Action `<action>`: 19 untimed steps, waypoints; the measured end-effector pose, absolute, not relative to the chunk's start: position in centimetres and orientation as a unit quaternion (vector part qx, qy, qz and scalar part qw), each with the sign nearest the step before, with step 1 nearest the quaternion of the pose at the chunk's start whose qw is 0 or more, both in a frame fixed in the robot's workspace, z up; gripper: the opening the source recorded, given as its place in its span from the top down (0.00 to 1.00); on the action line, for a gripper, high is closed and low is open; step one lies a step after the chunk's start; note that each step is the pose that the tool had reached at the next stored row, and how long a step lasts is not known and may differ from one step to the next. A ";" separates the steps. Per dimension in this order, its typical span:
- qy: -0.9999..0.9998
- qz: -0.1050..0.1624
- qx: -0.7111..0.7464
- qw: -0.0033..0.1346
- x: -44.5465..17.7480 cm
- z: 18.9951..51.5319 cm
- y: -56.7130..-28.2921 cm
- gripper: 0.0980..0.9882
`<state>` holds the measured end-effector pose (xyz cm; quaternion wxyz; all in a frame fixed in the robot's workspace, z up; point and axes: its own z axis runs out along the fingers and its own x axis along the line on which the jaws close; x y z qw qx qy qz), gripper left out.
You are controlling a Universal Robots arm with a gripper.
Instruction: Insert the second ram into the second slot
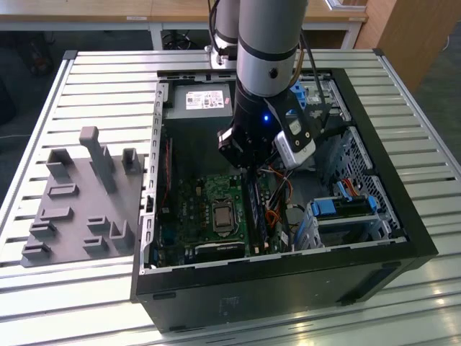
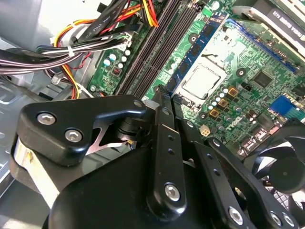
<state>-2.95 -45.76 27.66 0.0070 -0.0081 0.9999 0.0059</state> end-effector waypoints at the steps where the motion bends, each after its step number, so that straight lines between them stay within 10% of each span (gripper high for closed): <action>1: 1.000 0.006 -0.008 0.007 -2.9 27.7 -45.8 0.96; 19: 1.000 0.004 -0.007 0.002 -3.0 26.6 -45.8 0.96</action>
